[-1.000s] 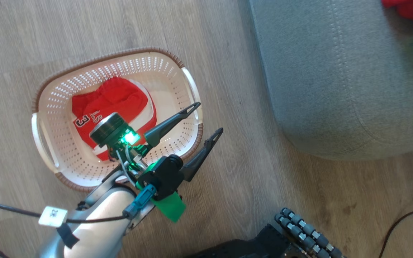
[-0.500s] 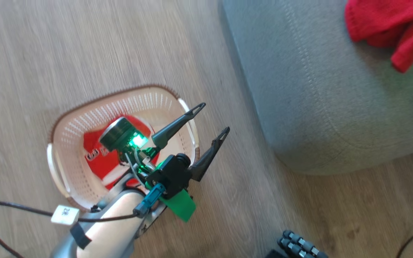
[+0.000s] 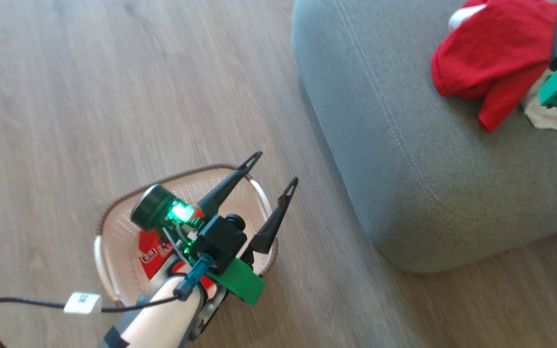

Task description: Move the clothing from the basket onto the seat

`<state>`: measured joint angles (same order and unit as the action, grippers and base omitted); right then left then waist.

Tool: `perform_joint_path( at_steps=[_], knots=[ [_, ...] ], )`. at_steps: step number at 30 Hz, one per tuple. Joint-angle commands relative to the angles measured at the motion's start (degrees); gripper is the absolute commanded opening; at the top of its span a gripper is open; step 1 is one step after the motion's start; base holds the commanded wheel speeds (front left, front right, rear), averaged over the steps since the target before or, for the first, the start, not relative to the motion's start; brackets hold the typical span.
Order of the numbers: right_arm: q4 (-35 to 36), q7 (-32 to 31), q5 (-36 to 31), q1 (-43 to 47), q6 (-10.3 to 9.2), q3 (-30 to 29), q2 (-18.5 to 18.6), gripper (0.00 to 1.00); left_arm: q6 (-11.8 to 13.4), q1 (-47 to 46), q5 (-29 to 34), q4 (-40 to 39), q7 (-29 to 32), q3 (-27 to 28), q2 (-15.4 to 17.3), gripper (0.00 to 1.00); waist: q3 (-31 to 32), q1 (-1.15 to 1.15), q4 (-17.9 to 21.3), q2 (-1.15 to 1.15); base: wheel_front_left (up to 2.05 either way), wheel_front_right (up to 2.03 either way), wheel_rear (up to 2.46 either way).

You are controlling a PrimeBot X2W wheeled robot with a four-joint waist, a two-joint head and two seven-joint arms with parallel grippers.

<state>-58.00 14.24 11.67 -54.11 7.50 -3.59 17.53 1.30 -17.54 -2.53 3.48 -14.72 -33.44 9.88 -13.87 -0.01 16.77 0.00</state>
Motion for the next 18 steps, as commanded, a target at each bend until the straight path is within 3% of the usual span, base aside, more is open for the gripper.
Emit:
perform_joint_path(
  at_steps=[1,9,14,18],
  knots=[
    [4.75,0.70,2.16,1.37,-0.01,2.46,0.40,1.00,0.57,-0.53,-0.06,-1.61,-0.28,2.45,-0.19,1.00,2.00,0.01,-1.37,0.00,0.00,0.00,0.00],
    [33.79,0.74,17.96,17.76,-0.01,14.69,5.22,1.00,2.04,2.61,-1.47,-1.27,-0.28,8.19,-2.84,1.00,5.71,0.01,-5.79,0.00,0.00,0.00,0.00],
    [43.79,0.75,20.51,26.27,-0.01,17.90,5.91,1.00,3.27,4.04,-1.56,-0.13,-0.28,12.42,-4.28,1.00,7.30,0.01,-9.68,0.00,0.00,0.00,0.00],
    [48.29,0.75,20.05,32.38,-0.01,18.25,3.94,1.00,4.43,5.04,-0.98,0.70,-0.28,15.33,-5.08,1.00,8.28,0.01,-12.83,0.00,0.00,0.00,0.00]
  ],
)
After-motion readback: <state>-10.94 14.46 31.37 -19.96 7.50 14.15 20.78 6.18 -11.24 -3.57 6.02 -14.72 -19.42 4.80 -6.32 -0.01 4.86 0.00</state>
